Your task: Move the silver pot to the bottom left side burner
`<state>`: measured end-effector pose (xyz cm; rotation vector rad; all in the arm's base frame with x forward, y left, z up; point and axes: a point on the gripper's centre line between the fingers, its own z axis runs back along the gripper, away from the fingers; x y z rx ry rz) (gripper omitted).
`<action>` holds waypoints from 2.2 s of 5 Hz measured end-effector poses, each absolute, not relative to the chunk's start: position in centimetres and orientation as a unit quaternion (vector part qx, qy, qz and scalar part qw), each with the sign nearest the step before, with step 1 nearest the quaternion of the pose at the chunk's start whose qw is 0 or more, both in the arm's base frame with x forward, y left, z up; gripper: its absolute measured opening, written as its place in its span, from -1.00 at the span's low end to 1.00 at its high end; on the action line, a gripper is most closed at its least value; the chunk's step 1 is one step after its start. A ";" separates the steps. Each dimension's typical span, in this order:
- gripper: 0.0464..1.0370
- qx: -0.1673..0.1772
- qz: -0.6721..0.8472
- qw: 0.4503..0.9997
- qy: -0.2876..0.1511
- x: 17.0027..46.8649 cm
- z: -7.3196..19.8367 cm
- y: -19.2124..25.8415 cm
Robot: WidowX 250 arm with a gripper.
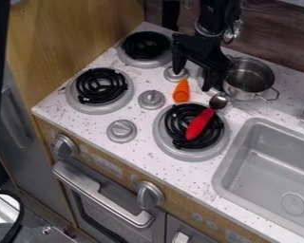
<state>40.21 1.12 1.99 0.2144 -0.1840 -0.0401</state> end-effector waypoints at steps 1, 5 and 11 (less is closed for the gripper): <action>0.93 0.107 -0.021 0.992 -0.070 39.7 0.4 1.2; 0.93 0.115 -0.029 0.984 -0.130 47.0 0.4 -0.2; 0.49 0.093 0.016 0.994 -0.048 48.4 -4.6 -1.7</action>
